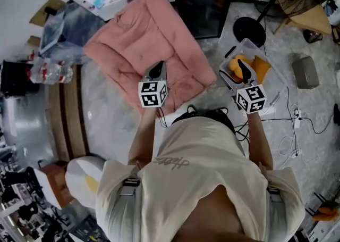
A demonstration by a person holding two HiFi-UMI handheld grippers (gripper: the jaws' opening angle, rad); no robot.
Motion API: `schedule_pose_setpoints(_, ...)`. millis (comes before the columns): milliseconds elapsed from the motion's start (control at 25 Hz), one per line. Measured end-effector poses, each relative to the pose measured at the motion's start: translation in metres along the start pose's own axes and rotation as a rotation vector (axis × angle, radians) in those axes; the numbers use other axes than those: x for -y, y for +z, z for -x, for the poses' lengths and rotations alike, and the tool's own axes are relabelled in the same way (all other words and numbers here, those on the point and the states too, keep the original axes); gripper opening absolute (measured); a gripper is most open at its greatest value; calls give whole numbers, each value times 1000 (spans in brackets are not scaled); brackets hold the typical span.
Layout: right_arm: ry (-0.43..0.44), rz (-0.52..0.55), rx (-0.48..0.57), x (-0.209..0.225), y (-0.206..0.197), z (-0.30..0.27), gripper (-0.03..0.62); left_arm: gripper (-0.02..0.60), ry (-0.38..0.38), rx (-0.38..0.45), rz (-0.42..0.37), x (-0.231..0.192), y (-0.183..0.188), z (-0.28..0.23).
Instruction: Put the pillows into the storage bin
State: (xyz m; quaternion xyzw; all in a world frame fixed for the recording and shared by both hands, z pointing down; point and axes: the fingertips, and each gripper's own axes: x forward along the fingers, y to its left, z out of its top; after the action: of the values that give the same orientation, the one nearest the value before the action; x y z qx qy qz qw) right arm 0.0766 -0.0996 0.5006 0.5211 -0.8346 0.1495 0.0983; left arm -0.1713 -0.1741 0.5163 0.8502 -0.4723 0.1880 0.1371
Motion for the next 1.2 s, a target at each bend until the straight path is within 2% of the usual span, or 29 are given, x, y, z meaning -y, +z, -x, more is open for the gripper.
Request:
schedule_pose_setpoints(80,14,17,39,-12,18,-2,312,14,20,68,-1,-5,17,17)
schedule_pose_setpoints(160,26,39,70,-24,32,-6,188,14,50,125,-13,-13,33,36)
schedule_pose_setpoints(240,53,66,83,-38,43,-13,155,14,91,163,-28,-25,46,54)
schedule_pose_setpoints(400,117,137,87,-66,60,-32,29,14,163,208,-26,-56,63,83)
schedule_pose_setpoints(520,193,177,83,-92,72,-42,2,14,207,232,-9,-69,65,107)
schedule_pose_setpoints(720,286,227,109,-125,97,-46,2,14,249,236,18,-73,55,135)
schedule_pose_setpoints(960,309,288,157,-136,125,-42,2,14,267,218,13,-67,58,145)
schedule_pose_setpoints(1200,306,276,185,-124,142,-39,2,15,289,247,-5,-55,76,157)
